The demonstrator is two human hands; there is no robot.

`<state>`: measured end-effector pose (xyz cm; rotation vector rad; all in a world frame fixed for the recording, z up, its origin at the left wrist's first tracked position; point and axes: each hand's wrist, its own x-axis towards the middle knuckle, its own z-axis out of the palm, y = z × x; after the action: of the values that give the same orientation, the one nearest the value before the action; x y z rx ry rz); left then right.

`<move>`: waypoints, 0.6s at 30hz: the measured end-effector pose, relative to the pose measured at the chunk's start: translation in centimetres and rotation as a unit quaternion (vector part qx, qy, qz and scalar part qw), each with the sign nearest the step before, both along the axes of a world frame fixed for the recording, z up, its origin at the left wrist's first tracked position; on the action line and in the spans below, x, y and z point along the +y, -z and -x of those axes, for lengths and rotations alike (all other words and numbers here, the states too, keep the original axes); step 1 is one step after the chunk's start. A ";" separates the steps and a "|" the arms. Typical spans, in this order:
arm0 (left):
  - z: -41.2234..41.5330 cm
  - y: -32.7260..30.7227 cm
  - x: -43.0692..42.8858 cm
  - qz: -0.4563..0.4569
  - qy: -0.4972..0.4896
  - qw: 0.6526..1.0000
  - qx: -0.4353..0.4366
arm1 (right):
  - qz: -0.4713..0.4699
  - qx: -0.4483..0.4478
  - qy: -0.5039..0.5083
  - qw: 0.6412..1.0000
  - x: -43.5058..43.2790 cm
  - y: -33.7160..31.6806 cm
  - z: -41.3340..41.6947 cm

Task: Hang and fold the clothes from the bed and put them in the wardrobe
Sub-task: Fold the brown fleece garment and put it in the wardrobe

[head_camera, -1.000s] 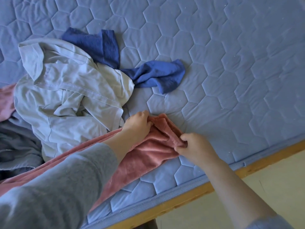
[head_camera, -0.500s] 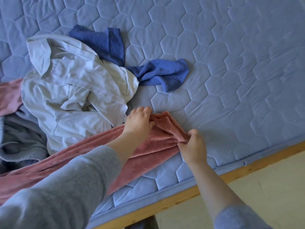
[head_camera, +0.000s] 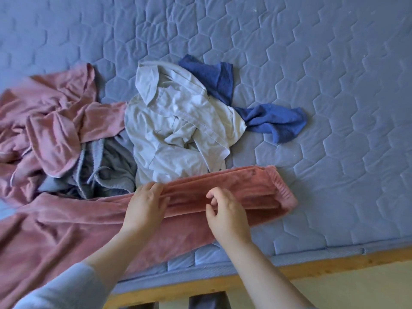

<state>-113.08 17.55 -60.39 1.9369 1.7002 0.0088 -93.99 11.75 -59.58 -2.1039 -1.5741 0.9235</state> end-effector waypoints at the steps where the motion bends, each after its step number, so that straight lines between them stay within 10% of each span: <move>1: 2.0 -0.1 -0.1 -0.003 -0.012 1.000 0.005 | 0.001 0.008 -0.019 1.000 0.4 -0.2 1.5; 18: 23.1 0.8 -3.1 0.043 -0.163 0.981 0.099 | 0.020 -0.050 -0.235 0.970 4.0 1.3 23.4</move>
<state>-136.21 14.45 -61.23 1.6214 2.0973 -0.1374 -117.34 15.79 -60.89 -1.8560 -2.1799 1.0095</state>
